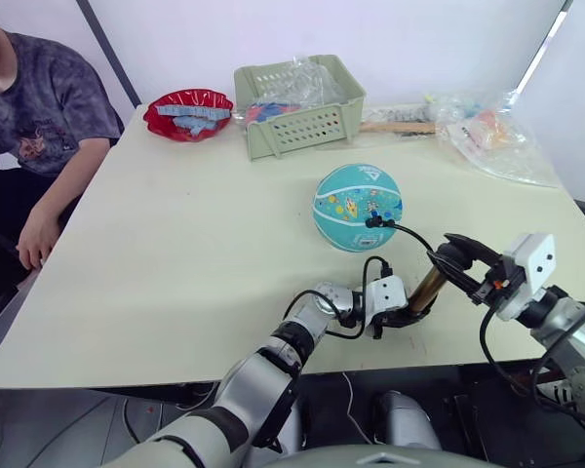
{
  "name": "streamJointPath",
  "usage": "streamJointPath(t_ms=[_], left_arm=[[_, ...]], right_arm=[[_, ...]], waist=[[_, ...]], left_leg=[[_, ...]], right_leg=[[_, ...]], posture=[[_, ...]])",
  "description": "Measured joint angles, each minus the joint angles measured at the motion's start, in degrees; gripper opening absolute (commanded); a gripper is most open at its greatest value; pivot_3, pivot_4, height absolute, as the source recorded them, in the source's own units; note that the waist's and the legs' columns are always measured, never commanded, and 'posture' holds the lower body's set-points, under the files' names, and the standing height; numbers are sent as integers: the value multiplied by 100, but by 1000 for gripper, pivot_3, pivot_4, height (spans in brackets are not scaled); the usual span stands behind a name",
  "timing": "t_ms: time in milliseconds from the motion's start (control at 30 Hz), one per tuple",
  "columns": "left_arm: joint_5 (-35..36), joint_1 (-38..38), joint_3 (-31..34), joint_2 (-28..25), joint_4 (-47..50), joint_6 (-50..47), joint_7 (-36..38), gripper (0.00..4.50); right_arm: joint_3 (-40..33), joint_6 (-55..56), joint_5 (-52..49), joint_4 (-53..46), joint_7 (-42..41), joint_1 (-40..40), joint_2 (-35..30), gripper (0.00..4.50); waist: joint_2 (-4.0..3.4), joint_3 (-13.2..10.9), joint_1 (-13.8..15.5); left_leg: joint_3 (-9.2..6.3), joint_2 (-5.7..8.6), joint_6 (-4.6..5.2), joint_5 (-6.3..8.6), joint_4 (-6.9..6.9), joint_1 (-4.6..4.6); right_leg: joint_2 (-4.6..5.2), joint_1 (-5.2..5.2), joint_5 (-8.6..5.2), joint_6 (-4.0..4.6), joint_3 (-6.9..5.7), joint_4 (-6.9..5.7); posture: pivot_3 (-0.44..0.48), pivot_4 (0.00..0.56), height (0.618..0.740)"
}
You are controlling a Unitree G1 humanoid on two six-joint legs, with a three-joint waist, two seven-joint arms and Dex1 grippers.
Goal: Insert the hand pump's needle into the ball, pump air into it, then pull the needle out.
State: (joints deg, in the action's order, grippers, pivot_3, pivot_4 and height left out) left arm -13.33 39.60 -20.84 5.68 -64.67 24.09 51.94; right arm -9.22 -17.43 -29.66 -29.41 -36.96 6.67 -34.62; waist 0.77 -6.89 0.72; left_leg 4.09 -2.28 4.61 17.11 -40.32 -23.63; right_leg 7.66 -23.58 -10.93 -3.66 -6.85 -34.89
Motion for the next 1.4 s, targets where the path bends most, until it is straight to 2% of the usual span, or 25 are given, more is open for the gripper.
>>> streamJointPath(t_ms=[167,533,733,833,1067,1267,1400], left_arm=[[11,1,1,16,23,5,13,1128],[25,0,10,30,53,8,22,1128],[28,14,10,51,62,10,18,1128],[28,14,9,74,67,15,21,1128],[22,12,2,76,76,16,32,1128],[10,3,-3,37,67,11,9,1128],[-7,-16,-9,23,59,8,-6,1128]], right_arm=[[-247,-547,-429,-65,-115,-261,-371,1599],[-1477,-1712,-2075,-134,-162,-1381,-1311,1599],[-2000,-2312,-2897,233,-178,-2020,-2035,1599],[-2028,-2530,-3084,422,-180,-2116,-2171,1599],[-2166,-2591,-3121,304,-181,-1991,-2121,1599],[-2140,-1621,-2311,-289,-216,-997,-1347,1599],[-1622,-1002,-1679,-421,-180,-332,-703,1599]], waist=[[-15,-14,7],[-42,-45,16],[-49,-55,14],[-53,-74,21],[-53,-79,26],[-34,-66,17],[-10,-43,12]], left_leg=[[2,3,0,0,0,-8],[2,7,0,0,0,-12],[7,12,0,0,-1,-14],[8,15,0,0,-1,-20],[9,15,0,0,0,-20],[4,12,0,0,0,-9],[1,8,0,0,0,-5]], right_leg=[[5,-2,1,0,2,1],[8,-3,2,-2,0,1],[18,-5,3,-2,1,1],[24,-7,7,-9,-1,2],[25,-7,13,-21,-3,2],[19,3,12,-22,-7,1],[14,4,12,-22,-5,-2]], posture=[[0,150,740],[0,150,740],[0,150,740],[0,150,740],[0,150,740],[0,150,740],[0,150,740]])
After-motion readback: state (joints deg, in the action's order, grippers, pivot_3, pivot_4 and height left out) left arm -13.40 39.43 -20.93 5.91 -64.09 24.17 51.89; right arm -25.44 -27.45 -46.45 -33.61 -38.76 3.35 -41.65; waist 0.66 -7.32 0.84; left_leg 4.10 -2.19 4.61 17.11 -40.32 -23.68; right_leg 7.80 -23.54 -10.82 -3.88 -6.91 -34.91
